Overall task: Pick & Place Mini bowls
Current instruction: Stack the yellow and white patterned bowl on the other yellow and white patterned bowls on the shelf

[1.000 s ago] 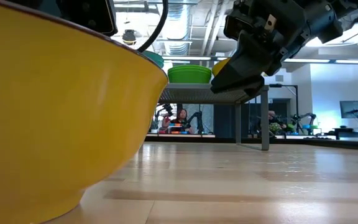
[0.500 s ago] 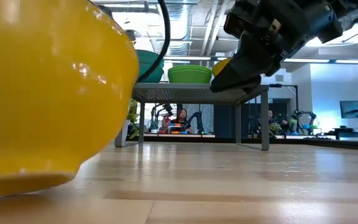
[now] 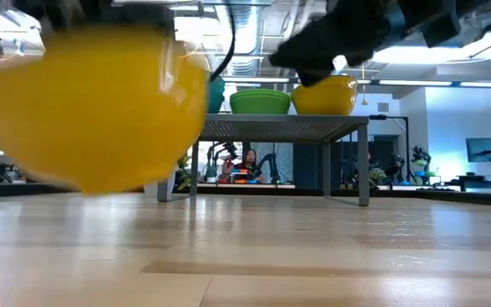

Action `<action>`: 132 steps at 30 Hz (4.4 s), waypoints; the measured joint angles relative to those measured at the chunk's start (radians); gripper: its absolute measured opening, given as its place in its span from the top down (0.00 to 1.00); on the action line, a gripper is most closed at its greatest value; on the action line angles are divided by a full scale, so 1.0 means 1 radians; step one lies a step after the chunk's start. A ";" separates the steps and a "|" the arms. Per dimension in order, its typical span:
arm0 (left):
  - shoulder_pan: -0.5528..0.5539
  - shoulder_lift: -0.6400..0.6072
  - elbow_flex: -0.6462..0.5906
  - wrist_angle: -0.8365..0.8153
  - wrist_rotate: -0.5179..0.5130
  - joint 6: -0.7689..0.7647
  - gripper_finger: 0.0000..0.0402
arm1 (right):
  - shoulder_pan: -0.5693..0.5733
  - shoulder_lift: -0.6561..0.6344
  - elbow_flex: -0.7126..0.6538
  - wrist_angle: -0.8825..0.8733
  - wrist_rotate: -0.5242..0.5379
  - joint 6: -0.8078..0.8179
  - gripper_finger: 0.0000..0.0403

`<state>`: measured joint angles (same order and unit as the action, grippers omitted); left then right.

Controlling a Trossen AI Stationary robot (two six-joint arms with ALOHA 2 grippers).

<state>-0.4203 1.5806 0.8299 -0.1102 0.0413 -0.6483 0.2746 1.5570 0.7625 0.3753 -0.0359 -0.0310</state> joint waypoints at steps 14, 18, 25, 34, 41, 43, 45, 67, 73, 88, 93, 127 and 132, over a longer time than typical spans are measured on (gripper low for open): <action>0.212 -0.148 -0.002 -0.220 -0.042 0.066 0.97 | 0.019 0.011 0.086 -0.017 0.018 -0.149 0.56; 0.233 -0.146 -0.002 -0.224 -0.037 0.069 0.96 | 0.020 0.083 0.105 0.008 0.016 -0.164 0.56; 0.264 -0.146 -0.002 -0.242 0.025 0.014 0.96 | 0.034 0.225 0.350 -0.290 0.088 -0.332 0.61; 0.264 -0.146 -0.002 -0.267 0.039 -0.003 0.96 | 0.028 0.369 0.683 -0.738 0.108 -0.345 0.63; 0.264 -0.146 -0.002 -0.271 0.045 -0.010 0.96 | 0.045 0.507 0.897 -0.985 0.115 -0.391 0.65; 0.264 -0.146 -0.002 -0.275 0.044 -0.009 0.96 | 0.046 0.529 0.945 -1.043 0.115 -0.387 0.65; 0.264 -0.146 -0.002 -0.275 0.044 -0.009 0.96 | 0.043 0.547 0.978 -1.057 0.115 -0.380 0.66; 0.288 -0.148 -0.002 -0.248 0.093 -0.056 0.92 | 0.012 0.557 0.996 -1.103 0.099 -0.525 0.92; 0.290 -0.148 -0.003 -0.235 0.104 -0.056 0.81 | 0.012 0.557 0.996 -1.104 0.101 -0.545 0.96; 0.291 -0.204 0.002 -0.145 0.110 -0.053 0.66 | 0.044 0.563 0.994 -1.162 0.035 -0.356 0.97; 0.288 -0.276 0.002 -0.109 0.108 -0.037 0.66 | 0.053 0.560 0.995 -1.225 0.037 -0.260 0.97; 0.069 -0.520 -0.001 -0.140 -0.027 0.383 0.98 | 0.078 0.121 1.062 -1.799 0.602 0.069 0.99; 0.068 -0.579 -0.001 -0.132 -0.027 0.382 0.98 | -0.008 0.074 1.062 -1.821 0.663 0.032 0.99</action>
<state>-0.3520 1.0016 0.8291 -0.2425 0.0147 -0.2661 0.2668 1.6311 1.8244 -1.4459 0.6271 0.0008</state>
